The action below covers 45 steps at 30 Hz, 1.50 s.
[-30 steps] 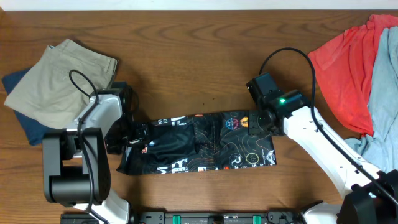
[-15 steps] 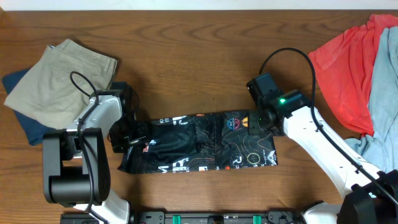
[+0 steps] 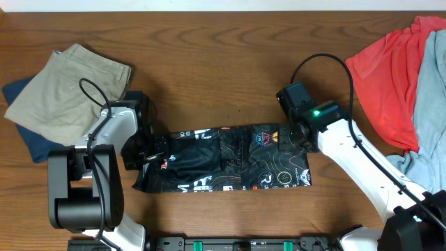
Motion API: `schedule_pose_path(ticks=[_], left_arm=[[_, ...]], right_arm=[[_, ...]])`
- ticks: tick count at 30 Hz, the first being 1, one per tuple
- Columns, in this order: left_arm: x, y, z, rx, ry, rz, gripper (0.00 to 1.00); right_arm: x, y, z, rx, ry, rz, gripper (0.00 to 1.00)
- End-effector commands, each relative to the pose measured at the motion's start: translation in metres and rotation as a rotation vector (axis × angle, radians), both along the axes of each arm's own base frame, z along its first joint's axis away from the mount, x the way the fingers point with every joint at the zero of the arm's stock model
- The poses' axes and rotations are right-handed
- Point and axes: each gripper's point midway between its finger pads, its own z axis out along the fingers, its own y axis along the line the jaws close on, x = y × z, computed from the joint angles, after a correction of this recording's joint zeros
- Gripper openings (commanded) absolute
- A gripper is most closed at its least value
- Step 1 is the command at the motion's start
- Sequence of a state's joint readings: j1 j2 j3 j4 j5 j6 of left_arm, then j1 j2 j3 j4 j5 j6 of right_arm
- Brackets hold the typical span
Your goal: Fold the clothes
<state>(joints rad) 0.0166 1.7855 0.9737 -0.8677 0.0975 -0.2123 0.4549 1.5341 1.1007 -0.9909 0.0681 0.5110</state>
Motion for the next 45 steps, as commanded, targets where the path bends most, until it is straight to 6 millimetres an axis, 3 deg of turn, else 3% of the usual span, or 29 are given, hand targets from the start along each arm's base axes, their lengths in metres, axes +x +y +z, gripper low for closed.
schedule_pose_path(ticks=[1, 27, 31, 45], left_arm=[[-0.007, 0.024, -0.026, 0.150, 0.035, 0.019, 0.79], [-0.001, 0.023, -0.038, 0.146, -0.022, 0.031, 0.78], [0.010, 0.036, -0.038, 0.219, -0.065, 0.022, 0.78], [0.039, 0.043, -0.038, 0.256, -0.184, 0.024, 0.79]], right_arm=[[0.004, -0.004, 0.004, -0.010, -0.015, 0.000, 0.54], [0.001, -0.005, 0.003, -0.016, -0.003, 0.000, 0.53], [-0.001, -0.006, 0.003, -0.021, 0.006, 0.004, 0.53], [-0.001, -0.008, 0.003, -0.031, 0.007, 0.006, 0.53]])
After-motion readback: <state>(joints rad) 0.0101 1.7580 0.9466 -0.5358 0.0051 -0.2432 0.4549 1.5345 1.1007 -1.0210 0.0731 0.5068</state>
